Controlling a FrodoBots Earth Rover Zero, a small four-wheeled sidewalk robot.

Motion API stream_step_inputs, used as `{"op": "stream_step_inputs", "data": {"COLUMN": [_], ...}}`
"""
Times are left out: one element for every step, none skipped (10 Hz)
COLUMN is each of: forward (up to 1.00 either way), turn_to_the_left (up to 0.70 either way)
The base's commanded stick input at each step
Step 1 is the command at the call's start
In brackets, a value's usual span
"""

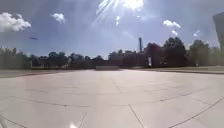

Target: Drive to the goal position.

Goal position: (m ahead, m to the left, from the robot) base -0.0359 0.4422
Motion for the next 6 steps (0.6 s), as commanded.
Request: {"op": "stream_step_inputs", "data": {"forward": [0.04, 0.05, 0.04, 0.04, 0.04, 0.04], "turn_to_the_left": [0.00, 0.00, 0.00, 0.00, 0.00, 0.00]}}
